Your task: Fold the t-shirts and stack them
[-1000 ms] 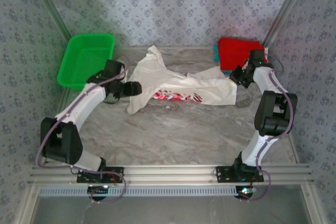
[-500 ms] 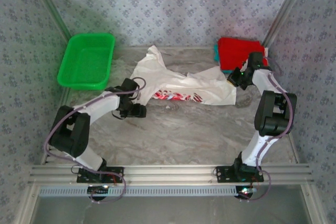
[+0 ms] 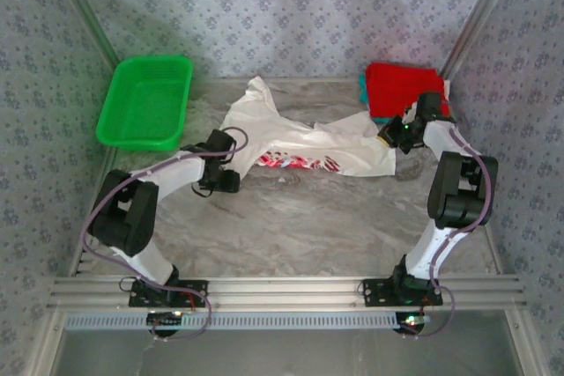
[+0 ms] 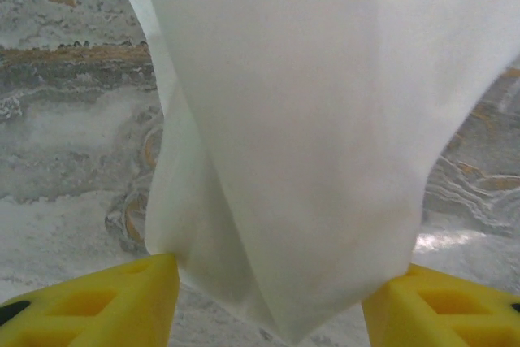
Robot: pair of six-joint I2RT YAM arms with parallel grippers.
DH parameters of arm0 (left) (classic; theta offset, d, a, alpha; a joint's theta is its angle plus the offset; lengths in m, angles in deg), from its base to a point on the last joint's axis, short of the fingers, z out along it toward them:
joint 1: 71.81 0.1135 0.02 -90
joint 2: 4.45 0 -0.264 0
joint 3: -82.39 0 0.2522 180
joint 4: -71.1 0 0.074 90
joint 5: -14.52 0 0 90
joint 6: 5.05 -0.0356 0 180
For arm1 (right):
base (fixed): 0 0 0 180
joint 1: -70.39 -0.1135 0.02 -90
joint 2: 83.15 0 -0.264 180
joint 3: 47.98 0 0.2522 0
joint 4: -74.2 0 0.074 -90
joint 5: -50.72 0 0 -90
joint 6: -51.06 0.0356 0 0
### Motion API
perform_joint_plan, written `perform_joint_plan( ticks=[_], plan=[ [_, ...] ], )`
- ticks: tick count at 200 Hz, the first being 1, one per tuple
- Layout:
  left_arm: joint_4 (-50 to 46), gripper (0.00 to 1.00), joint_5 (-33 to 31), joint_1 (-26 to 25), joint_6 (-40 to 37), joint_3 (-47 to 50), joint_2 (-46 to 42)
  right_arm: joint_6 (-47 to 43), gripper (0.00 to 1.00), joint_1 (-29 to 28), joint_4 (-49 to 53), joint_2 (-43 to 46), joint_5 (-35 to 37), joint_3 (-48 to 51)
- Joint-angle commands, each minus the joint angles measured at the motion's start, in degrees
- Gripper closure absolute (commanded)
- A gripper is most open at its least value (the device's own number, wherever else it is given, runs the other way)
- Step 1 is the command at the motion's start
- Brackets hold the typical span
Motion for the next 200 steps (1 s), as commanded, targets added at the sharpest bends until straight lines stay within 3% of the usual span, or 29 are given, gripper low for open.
perform_joint_plan(
  ticks=[1,21,41,58,78,121,157,200],
  plan=[
    [1.14,0.42,-1.95,0.25,-2.07,-2.45,3.19,1.79,1.0,0.33,-1.8,1.69,-2.9,0.65],
    [1.78,0.49,-0.14,0.52,-2.66,-3.19,4.66,1.76,1.0,0.41,-1.7,1.96,-3.0,0.94],
    [0.43,0.65,0.28,0.61,-2.67,-4.44,4.31,1.31,1.0,0.84,-1.17,2.62,-2.39,1.08],
    [-0.77,0.87,1.2,0.94,-2.32,-5.29,1.85,0.26,1.0,1.14,0.25,3.66,-0.68,0.62],
    [-2.72,1.0,3.64,2.49,-1.91,-6.88,-1.43,-0.72,1.0,1.49,2.0,4.25,-0.01,-0.84],
    [-7.86,1.0,18.24,10.42,0.23,-15.29,-3.88,-3.52,1.0,0.27,6.76,5.13,5.08,-6.76],
    [-10.77,1.0,31.27,16.46,3.11,-25.19,-0.12,-4.32,1.0,-0.83,8.69,3.59,6.48,-13.79],
    [-8.57,1.0,34.21,18.69,5.9,-34.97,4.38,-7.09,1.0,-2.22,11.27,1.52,9.85,-22.88]
  ],
)
